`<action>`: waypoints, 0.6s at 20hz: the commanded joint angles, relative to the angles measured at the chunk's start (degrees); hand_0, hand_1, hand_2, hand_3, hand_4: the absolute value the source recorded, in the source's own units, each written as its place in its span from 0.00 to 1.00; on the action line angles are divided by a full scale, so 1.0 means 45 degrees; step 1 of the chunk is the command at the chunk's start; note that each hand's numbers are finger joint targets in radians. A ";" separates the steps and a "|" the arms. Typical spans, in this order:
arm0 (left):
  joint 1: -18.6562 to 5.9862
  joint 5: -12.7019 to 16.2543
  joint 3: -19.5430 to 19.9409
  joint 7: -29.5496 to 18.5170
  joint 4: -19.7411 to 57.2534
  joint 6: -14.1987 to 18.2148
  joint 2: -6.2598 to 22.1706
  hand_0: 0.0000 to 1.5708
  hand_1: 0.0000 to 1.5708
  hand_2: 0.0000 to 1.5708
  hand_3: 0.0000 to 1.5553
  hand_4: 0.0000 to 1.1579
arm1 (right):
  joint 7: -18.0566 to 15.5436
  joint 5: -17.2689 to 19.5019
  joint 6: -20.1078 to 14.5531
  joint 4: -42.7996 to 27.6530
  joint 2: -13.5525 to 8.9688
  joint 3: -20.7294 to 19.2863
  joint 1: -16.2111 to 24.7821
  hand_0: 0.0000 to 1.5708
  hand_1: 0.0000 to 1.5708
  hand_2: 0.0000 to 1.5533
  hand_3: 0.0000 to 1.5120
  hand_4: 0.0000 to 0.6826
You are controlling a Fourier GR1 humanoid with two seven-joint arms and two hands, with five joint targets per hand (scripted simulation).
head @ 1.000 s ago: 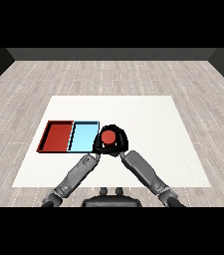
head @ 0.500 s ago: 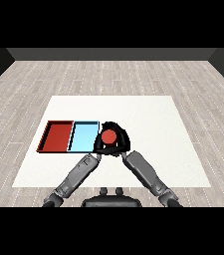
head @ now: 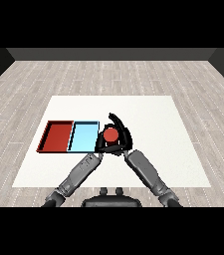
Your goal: Pick the red can and put it in the red box
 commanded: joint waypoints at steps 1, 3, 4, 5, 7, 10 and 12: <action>0.0677 -0.0297 0.0336 0.0234 -0.0353 -0.0402 0.0017 1.00 1.00 1.00 0.96 0.99 | 0.0617 0.0593 -0.0029 -0.0754 -0.0325 -0.0735 0.0043 0.00 0.00 0.00 0.00 0.00; 0.0570 -0.0326 0.0531 0.0013 -0.0182 -0.0618 0.0054 1.00 1.00 1.00 0.95 0.99 | 0.0682 0.0853 -0.0164 -0.1974 -0.0575 -0.0670 0.0805 0.00 0.00 0.00 0.00 0.00; 0.1292 -0.0083 0.0589 -0.0130 -0.0742 -0.1166 0.0723 1.00 1.00 1.00 0.95 0.99 | 0.0938 0.1030 -0.0536 -0.0870 0.0083 -0.1059 -0.0409 0.00 0.00 0.00 0.00 0.00; 0.0939 0.0382 0.0634 -0.0993 0.0459 -0.0832 -0.0034 1.00 1.00 1.00 0.95 0.99 | 0.1245 0.0819 -0.0401 -0.2047 -0.0657 -0.1415 0.0050 0.00 0.00 0.00 0.00 0.00; 0.1652 0.0283 0.0159 -0.1277 0.0199 -0.0777 -0.0035 1.00 1.00 1.00 0.96 0.98 | 0.0974 0.0946 -0.0179 -0.2774 -0.0571 -0.1389 0.0301 0.00 0.00 0.00 0.00 0.00; 0.1364 -0.0058 0.0688 -0.0525 -0.0014 -0.0613 0.0252 1.00 1.00 1.00 0.95 0.97 | 0.2241 0.0794 -0.0458 -0.4328 -0.1529 -0.2518 0.0191 0.00 0.00 0.00 0.00 0.00; 0.1250 0.0134 0.1010 -0.1437 0.0981 -0.0781 -0.0033 1.00 1.00 0.99 0.93 0.96 | 0.1785 0.0712 0.0015 -0.4730 -0.1703 -0.2813 0.0971 0.00 0.00 0.00 0.00 0.00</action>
